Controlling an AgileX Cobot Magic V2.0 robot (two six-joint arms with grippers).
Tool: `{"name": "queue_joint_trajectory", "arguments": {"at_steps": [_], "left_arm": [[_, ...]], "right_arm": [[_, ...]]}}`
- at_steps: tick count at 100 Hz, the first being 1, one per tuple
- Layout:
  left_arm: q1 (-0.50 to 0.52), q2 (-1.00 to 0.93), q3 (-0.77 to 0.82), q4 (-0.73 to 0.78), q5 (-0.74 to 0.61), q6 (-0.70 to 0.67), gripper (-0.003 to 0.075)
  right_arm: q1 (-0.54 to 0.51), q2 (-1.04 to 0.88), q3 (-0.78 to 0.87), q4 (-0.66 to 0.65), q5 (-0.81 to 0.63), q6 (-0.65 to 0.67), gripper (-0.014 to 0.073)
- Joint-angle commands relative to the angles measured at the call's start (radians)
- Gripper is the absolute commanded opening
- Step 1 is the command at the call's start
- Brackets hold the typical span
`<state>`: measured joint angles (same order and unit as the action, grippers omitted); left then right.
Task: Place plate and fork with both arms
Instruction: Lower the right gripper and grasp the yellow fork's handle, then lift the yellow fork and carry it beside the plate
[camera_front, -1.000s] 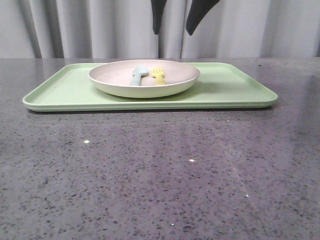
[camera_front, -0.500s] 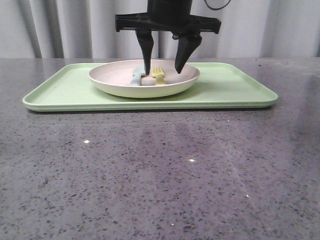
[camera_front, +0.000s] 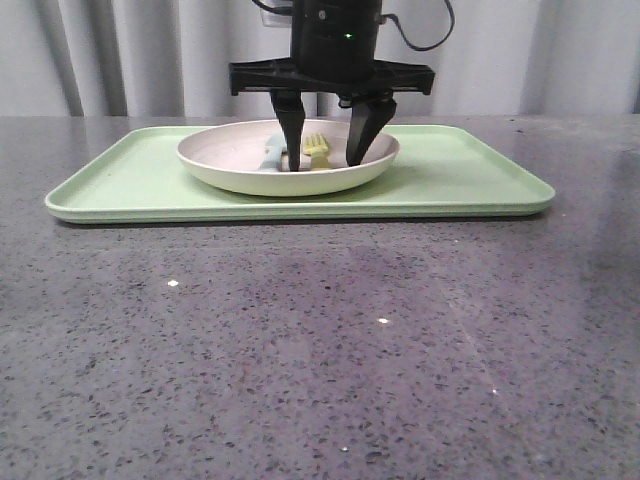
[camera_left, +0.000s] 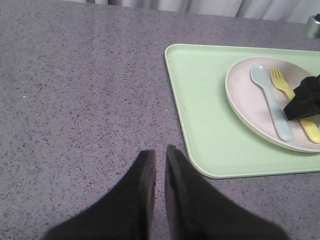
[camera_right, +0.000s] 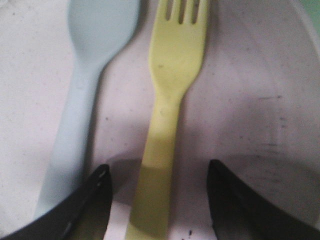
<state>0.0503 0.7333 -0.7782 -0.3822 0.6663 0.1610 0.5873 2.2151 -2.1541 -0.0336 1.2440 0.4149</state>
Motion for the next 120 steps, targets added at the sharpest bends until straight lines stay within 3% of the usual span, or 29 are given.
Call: {"name": "queue_joint_trajectory", "arguments": {"at_steps": [1, 19, 43, 89, 120], "left_arm": [[0.001, -0.004, -0.027, -0.02, -0.066, -0.002, 0.005], [0.001, -0.004, -0.027, -0.02, -0.066, -0.002, 0.005], [0.001, -0.004, -0.027, -0.02, -0.064, -0.002, 0.005], [0.001, -0.004, -0.027, -0.022, -0.055, -0.002, 0.005], [0.001, -0.004, -0.027, -0.024, -0.054, -0.002, 0.005]], "right_arm": [[-0.003, -0.063, -0.03, -0.016, 0.037, 0.003, 0.0358], [-0.003, -0.063, -0.03, -0.017, 0.036, 0.008, 0.0192], [-0.003, -0.063, -0.03, -0.017, 0.037, 0.009, 0.0073], [-0.007, -0.145, -0.104, -0.097, 0.101, 0.009, 0.0067], [-0.097, -0.213, -0.103, -0.109, 0.103, -0.002, 0.0067]]}}
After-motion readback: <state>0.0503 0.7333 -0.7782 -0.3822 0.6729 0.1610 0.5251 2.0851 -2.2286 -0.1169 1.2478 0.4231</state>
